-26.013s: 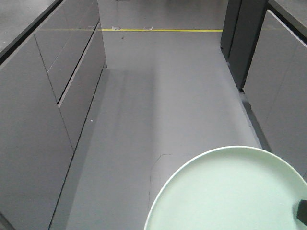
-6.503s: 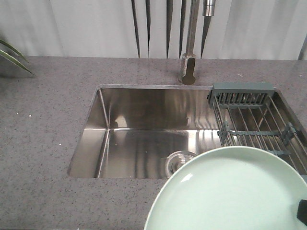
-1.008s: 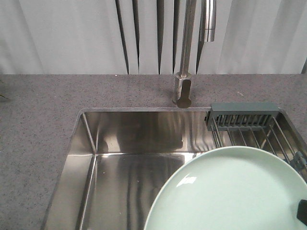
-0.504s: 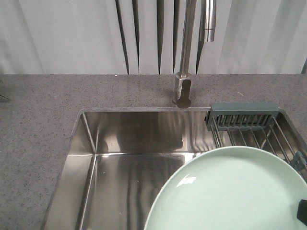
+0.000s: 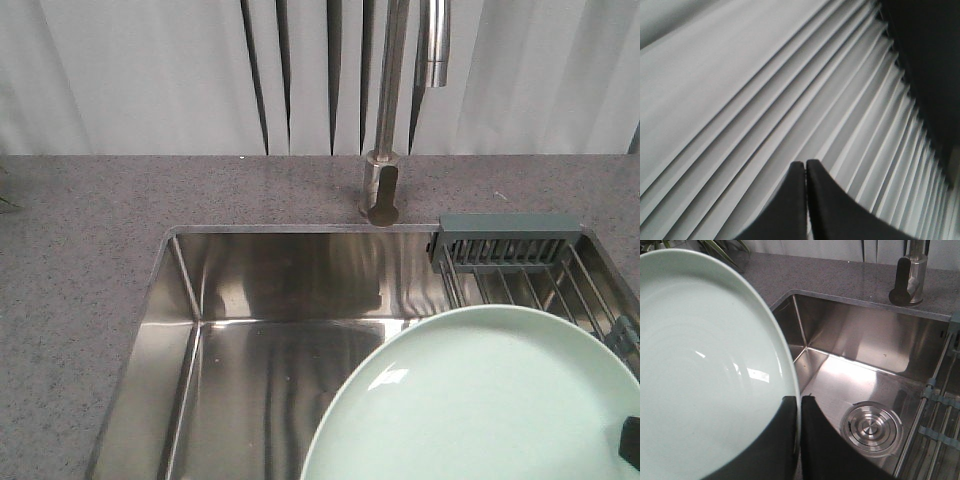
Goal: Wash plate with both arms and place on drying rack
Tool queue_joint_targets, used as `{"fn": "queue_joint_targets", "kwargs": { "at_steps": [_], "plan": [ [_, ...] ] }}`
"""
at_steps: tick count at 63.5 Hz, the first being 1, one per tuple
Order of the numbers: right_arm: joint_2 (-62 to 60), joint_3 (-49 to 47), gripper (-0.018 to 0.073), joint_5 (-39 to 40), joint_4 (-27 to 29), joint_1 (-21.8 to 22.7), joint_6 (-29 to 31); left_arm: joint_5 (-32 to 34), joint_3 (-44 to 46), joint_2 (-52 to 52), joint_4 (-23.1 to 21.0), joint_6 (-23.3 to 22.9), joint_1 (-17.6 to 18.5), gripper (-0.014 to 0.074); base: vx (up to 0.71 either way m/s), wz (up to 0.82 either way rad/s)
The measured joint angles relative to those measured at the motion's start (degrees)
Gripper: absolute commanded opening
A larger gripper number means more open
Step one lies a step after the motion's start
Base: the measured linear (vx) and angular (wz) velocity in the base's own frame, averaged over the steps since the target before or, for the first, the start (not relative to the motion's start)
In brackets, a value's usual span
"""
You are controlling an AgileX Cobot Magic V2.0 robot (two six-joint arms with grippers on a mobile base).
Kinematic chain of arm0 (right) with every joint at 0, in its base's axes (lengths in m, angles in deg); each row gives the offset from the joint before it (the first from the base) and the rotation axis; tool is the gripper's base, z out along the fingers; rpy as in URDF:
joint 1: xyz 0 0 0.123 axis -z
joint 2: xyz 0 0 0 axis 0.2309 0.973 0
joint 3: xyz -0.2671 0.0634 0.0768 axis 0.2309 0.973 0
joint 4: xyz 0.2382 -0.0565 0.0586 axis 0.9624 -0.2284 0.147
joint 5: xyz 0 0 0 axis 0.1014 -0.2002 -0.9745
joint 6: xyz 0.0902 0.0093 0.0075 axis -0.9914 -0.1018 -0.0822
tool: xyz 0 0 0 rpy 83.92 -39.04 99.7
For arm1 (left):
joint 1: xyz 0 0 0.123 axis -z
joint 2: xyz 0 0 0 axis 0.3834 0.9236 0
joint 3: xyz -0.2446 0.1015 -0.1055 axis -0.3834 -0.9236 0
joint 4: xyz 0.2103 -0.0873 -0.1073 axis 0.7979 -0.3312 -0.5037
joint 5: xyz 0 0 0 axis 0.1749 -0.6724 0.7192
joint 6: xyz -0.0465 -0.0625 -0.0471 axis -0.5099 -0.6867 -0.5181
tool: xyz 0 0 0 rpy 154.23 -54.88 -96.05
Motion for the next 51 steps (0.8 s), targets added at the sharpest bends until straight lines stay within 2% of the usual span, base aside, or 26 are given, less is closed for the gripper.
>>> {"fn": "queue_joint_targets", "kwargs": {
  "at_steps": [10,13,14,18,25,36,42,51],
  "plan": [
    [0.0,0.0,-0.0001,0.0,0.0,0.0,0.0,4.5,9.7,13.5,25.4,-13.2,0.0,0.0038,0.00,0.00],
    [0.0,0.0,-0.0001,0.0,0.0,0.0,0.0,6.4,11.8,17.4,29.7,-16.0,0.0,0.0071,0.00,0.00],
    [0.0,0.0,-0.0001,0.0,0.0,0.0,0.0,8.1,13.2,19.5,32.6,-17.1,0.0,0.0087,0.00,0.00],
    [0.0,0.0,-0.0001,0.0,0.0,0.0,0.0,12.3,16.0,25.6,37.4,-19.8,0.0,0.0148,0.00,0.00],
    [0.0,0.0,-0.0001,0.0,0.0,0.0,0.0,18.9,20.4,36.7,41.1,-21.1,0.0,0.0302,0.00,0.00],
    [0.0,0.0,-0.0001,0.0,0.0,0.0,0.0,25.6,27.1,50.8,42.2,-21.5,0.0,0.0549,0.00,0.00],
    [0.0,0.0,-0.0001,0.0,0.0,0.0,0.0,30.1,31.4,57.1,43.8,-21.6,0.0,0.0618,0.00,0.00],
    [0.0,0.0,-0.0001,0.0,0.0,0.0,0.0,35.1,38.4,63.2,49.7,-22.0,0.0,0.0626,0.00,0.00]
  ]
}}
